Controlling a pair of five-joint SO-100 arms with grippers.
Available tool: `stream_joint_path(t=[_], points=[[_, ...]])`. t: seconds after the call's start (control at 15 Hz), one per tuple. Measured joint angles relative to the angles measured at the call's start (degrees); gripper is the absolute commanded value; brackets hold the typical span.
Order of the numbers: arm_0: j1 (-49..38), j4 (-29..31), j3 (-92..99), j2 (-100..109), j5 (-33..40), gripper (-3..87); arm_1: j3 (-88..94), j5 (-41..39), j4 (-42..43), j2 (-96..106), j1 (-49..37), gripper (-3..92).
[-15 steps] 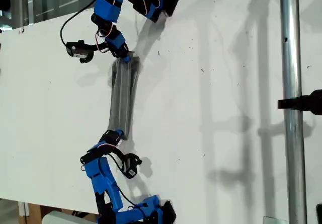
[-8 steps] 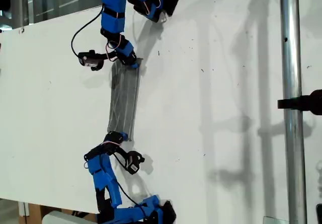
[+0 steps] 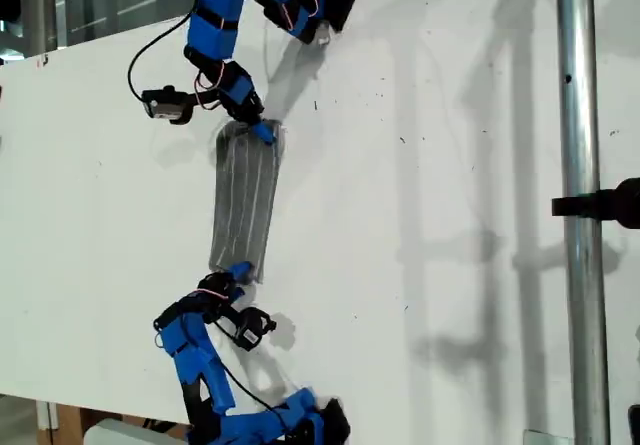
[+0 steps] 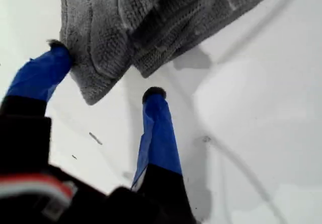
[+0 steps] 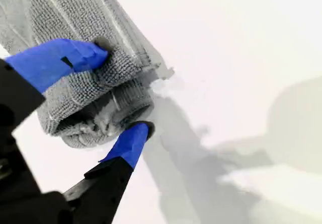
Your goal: Grasp corners of a towel and fold twice.
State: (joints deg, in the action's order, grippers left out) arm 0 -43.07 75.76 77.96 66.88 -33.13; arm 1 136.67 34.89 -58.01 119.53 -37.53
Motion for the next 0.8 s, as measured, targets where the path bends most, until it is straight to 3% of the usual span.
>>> stream_joint_path(t=[0.2, 0.27, 0.4, 0.6, 0.8], points=[[2.81, 0.35, 10.2, 18.46, -4.04, 28.6, 5.45, 4.39, -11.25, 24.79, -6.5, 35.5], [4.92, -0.62, 14.5, 24.43, -5.98, 28.3, 6.86, 6.68, -12.39, 29.0, -6.5, 31.2], [11.07, -7.38, 28.56, 39.2, -10.28, 26.1, 9.76, 11.51, -12.48, 30.94, -9.76, 36.0], [21.09, -16.35, 53.79, 68.29, -16.96, 23.8, 11.69, 14.85, -7.73, 24.79, -9.49, 41.4], [31.46, -21.88, 68.03, 84.11, -24.7, 22.0, 10.02, 19.25, 4.57, 7.29, -6.15, 41.8]])
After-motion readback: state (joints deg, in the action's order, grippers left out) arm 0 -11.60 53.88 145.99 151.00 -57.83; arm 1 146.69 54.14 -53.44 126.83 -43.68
